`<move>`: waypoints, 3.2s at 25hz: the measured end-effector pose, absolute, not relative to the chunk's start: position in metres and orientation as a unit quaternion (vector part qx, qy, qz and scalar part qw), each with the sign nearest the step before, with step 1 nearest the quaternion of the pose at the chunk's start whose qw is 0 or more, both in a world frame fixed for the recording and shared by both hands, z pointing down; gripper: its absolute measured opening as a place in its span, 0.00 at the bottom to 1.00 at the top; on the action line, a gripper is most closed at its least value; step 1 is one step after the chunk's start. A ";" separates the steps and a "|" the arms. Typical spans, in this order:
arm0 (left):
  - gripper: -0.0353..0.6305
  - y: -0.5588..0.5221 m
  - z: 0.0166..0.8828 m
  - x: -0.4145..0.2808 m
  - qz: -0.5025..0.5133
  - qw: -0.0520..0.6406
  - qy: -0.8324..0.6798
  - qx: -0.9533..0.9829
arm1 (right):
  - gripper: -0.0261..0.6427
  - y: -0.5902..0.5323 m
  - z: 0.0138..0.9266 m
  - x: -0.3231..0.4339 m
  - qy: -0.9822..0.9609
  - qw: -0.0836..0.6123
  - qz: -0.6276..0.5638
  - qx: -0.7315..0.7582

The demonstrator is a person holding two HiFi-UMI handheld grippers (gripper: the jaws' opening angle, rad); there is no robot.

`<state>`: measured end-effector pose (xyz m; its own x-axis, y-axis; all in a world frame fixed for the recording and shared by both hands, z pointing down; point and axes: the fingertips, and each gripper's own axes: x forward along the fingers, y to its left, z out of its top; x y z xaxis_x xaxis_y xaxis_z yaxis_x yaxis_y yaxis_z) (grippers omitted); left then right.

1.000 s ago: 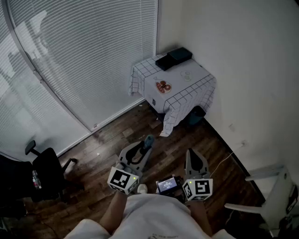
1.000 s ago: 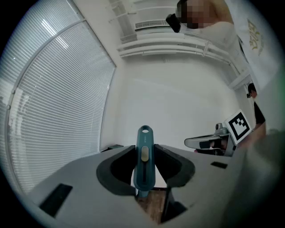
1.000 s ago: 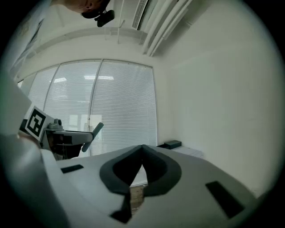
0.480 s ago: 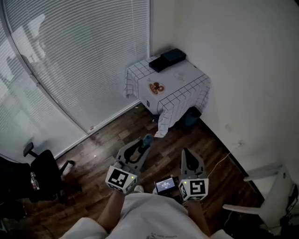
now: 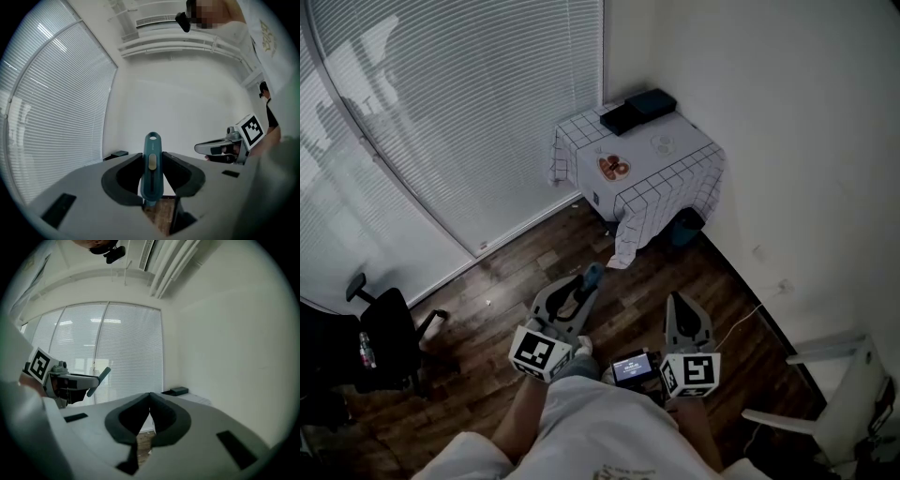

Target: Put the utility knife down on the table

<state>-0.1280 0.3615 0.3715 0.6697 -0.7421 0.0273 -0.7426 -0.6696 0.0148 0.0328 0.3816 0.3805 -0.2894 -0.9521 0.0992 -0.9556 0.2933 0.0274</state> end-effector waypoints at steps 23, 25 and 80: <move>0.26 0.228 0.378 -0.103 0.010 0.025 -0.395 0.918 | 0.05 0.252 0.389 0.061 -0.793 0.046 0.034 0.607; 0.26 0.212 0.377 -0.104 0.008 0.028 -0.394 0.919 | 0.05 0.237 0.389 0.061 -0.792 0.044 0.035 0.608; 0.26 -0.104 0.374 -0.037 0.019 0.029 -0.388 0.921 | 0.05 -0.085 0.391 0.154 -0.787 0.033 0.044 0.615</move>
